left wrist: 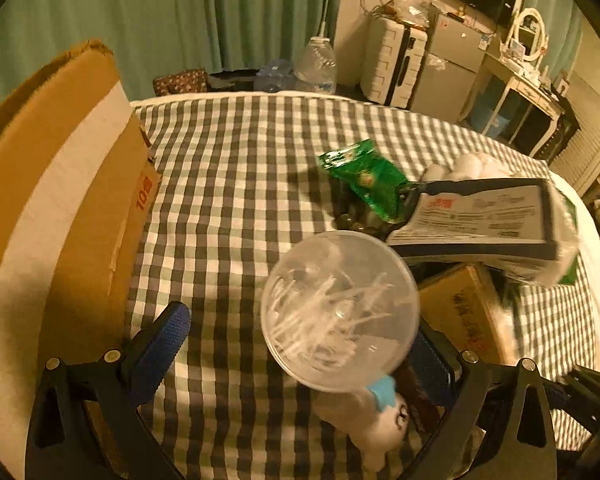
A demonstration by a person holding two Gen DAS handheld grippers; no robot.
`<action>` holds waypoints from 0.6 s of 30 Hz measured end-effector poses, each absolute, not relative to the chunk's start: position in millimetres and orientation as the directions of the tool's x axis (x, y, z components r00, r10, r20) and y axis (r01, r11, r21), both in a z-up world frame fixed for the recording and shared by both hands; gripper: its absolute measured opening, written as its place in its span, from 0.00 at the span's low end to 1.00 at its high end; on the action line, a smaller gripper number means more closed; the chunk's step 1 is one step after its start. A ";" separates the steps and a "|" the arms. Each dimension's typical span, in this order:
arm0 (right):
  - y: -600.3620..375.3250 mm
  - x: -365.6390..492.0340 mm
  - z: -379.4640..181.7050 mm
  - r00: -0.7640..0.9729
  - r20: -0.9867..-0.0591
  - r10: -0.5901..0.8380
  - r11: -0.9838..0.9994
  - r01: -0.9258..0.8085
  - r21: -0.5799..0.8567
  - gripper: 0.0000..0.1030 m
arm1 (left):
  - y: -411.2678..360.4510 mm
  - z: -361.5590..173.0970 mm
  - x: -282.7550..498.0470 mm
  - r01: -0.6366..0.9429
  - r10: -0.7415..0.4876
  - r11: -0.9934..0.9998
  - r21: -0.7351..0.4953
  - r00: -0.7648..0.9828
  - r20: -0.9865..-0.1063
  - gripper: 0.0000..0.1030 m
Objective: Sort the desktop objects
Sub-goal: 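Lift the swab cup with left tool while right lifts the tan box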
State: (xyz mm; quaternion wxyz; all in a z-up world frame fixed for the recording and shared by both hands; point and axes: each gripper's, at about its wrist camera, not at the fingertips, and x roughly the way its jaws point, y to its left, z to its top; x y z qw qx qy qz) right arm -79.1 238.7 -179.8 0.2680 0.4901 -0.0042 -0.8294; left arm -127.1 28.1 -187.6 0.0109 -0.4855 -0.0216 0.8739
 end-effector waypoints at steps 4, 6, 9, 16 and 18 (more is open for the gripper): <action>240.6 -77.2 -177.1 -0.383 -0.805 -0.454 -0.855 0.441 0.273 0.31 | 27.5 -196.6 -131.2 -0.002 0.034 -0.999 -0.038 -0.524 -0.851 1.00; 237.8 -78.7 -180.1 -0.379 -0.807 -0.453 -0.854 0.445 0.270 0.31 | 28.8 -196.2 -131.8 -0.002 0.032 -0.999 -0.036 -0.529 -0.848 0.93; 235.7 -82.4 -185.0 -0.385 -0.802 -0.456 -0.854 0.442 0.274 0.32 | 26.1 -192.5 -129.2 -0.001 0.050 -0.998 -0.059 -0.532 -0.845 0.67; 231.3 -90.5 -195.9 -0.395 -0.795 -0.460 -0.862 0.412 0.295 0.38 | 13.8 -184.3 -124.7 0.036 0.019 -0.998 -0.047 -0.557 -0.830 0.61; 226.6 -91.3 -197.7 -0.399 -0.795 -0.458 -0.862 0.416 0.288 0.39 | 9.5 -179.4 -122.1 0.046 0.019 -0.997 -0.054 -0.565 -0.825 0.61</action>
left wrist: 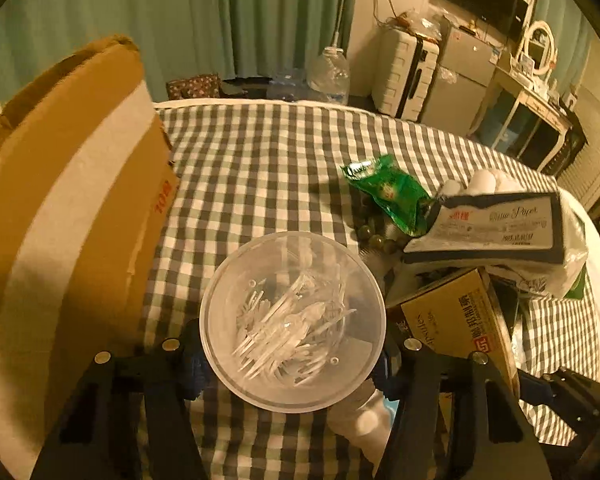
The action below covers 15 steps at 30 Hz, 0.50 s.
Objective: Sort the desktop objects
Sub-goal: 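Lift the swab cup with left tool while right lifts the tan box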
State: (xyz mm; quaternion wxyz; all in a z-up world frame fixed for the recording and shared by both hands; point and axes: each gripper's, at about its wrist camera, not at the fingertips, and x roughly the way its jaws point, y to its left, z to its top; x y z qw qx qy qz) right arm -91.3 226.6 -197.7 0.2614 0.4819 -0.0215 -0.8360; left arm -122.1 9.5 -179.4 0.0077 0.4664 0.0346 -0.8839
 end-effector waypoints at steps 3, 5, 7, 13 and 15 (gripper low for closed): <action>225.9 -88.1 -196.5 -0.403 -0.792 -0.459 -0.865 0.405 0.295 0.36 | 8.9 -169.6 -121.4 0.048 0.013 -0.998 -0.050 -0.576 -0.817 0.61; 225.7 -87.2 -193.2 -0.407 -0.788 -0.462 -0.863 0.410 0.295 0.34 | 8.9 -161.5 -116.7 0.051 0.002 -0.998 -0.040 -0.592 -0.806 0.61; 224.8 -84.3 -183.7 -0.433 -0.774 -0.462 -0.863 0.420 0.280 0.33 | 9.8 -152.6 -111.7 0.048 0.000 -0.998 -0.037 -0.610 -0.792 0.61; 226.2 -75.2 -161.3 -0.523 -0.734 -0.432 -0.879 0.426 0.214 0.29 | 8.2 -127.0 -96.1 0.046 -0.016 -0.999 -0.019 -0.662 -0.749 0.61; 227.5 -75.7 -154.5 -0.549 -0.719 -0.426 -0.886 0.416 0.207 0.29 | 4.8 -120.4 -91.7 0.049 -0.012 -0.998 -0.028 -0.672 -0.741 0.61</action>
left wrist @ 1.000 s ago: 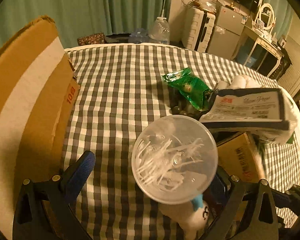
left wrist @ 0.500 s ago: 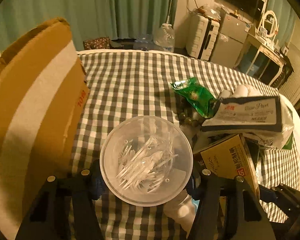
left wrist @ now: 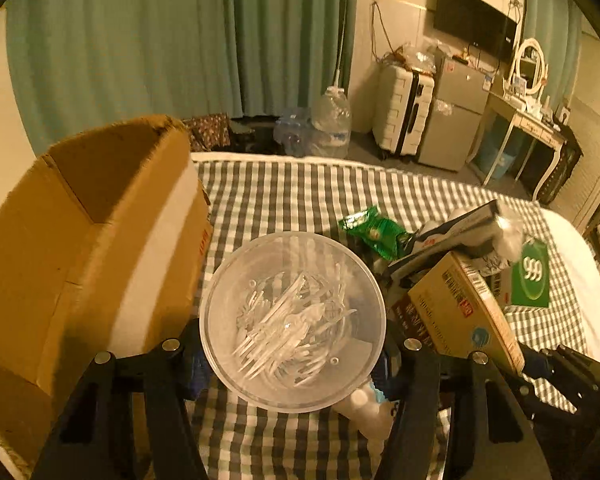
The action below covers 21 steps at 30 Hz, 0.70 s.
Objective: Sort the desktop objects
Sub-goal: 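Lift the swab cup with left tool while right lifts the tan box, then carry the swab cup with left tool while right carries tan box over cardboard box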
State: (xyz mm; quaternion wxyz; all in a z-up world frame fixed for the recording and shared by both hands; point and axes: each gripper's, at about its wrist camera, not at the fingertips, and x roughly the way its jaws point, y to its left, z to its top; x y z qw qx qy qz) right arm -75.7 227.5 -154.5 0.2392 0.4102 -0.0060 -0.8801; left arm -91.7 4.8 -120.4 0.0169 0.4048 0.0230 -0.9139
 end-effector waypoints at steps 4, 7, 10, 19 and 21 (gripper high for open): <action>235.3 -68.5 -137.6 -0.608 -0.680 -0.410 -0.900 0.393 0.191 0.29 | -1.2 -105.0 -82.5 0.051 -0.008 -0.998 -0.038 -0.696 -0.718 0.61; 235.1 -63.1 -124.2 -0.678 -0.646 -0.352 -0.923 0.364 0.120 0.29 | -1.0 -93.8 -73.3 0.037 -0.003 -0.999 -0.032 -0.714 -0.700 0.61; 241.9 -61.1 -114.7 -0.703 -0.623 -0.342 -0.933 0.336 0.132 0.29 | 2.9 -83.2 -64.9 0.023 0.003 -0.999 -0.030 -0.734 -0.680 0.61; 248.2 -45.4 -78.4 -0.784 -0.545 -0.296 -0.953 0.284 0.108 0.29 | 3.6 -54.3 -53.2 -0.018 0.026 -1.000 -0.019 -0.784 -0.621 0.61; 254.0 -42.8 -71.0 -0.796 -0.533 -0.286 -0.957 0.268 0.114 0.29 | 3.2 -51.3 -54.3 -0.018 0.025 -1.000 -0.018 -0.789 -0.614 0.61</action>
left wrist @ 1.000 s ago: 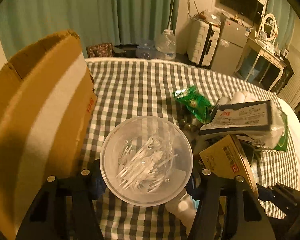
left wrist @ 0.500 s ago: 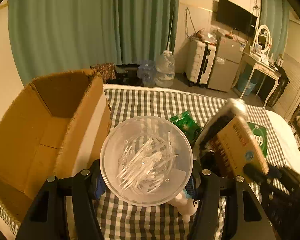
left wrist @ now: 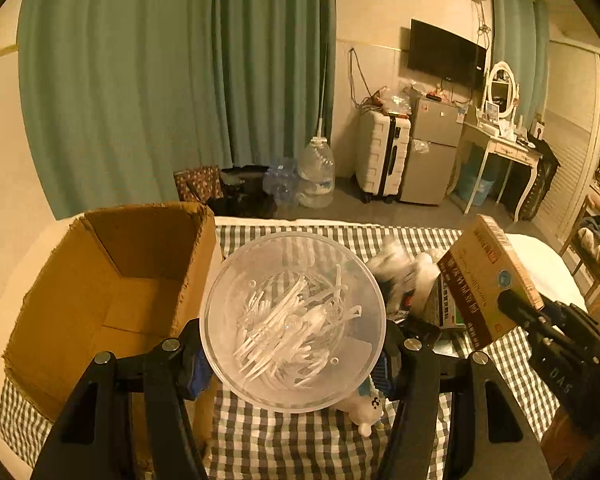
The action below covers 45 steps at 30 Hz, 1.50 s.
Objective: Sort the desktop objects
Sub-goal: 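Carry the swab cup with left tool while right carries tan box over cardboard box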
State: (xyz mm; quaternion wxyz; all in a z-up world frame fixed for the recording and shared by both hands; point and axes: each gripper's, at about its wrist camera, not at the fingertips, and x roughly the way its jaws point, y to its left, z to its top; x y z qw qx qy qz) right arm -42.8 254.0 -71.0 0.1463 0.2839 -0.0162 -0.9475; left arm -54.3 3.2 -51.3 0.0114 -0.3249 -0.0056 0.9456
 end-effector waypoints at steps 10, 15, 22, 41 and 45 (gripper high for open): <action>259.1 -39.1 -40.6 -0.842 -0.507 -0.187 -0.982 0.170 0.080 0.29 | -16.2 -44.0 -39.4 -0.022 0.025 -1.000 -0.013 -0.804 -0.594 0.61; 255.3 -40.9 -31.0 -0.842 -0.504 -0.193 -0.981 0.172 0.089 0.29 | -29.4 -35.3 -39.2 -0.027 0.018 -1.000 0.007 -0.814 -0.580 0.61; 231.8 -40.0 -24.0 -0.827 -0.510 -0.236 -0.970 0.228 0.079 0.29 | -66.5 -25.2 -42.8 0.035 -0.016 -0.999 -0.022 -0.818 -0.574 0.61; 134.6 -36.9 -4.6 -0.771 -0.509 -0.382 -0.911 0.408 0.065 0.29 | -142.8 -23.6 -32.3 0.169 -0.128 -0.985 -0.024 -0.824 -0.552 0.61; 107.7 -37.4 1.5 -0.758 -0.511 -0.405 -0.896 0.441 0.055 0.29 | -155.8 -32.1 -36.8 0.155 -0.113 -0.988 -0.025 -0.810 -0.576 0.61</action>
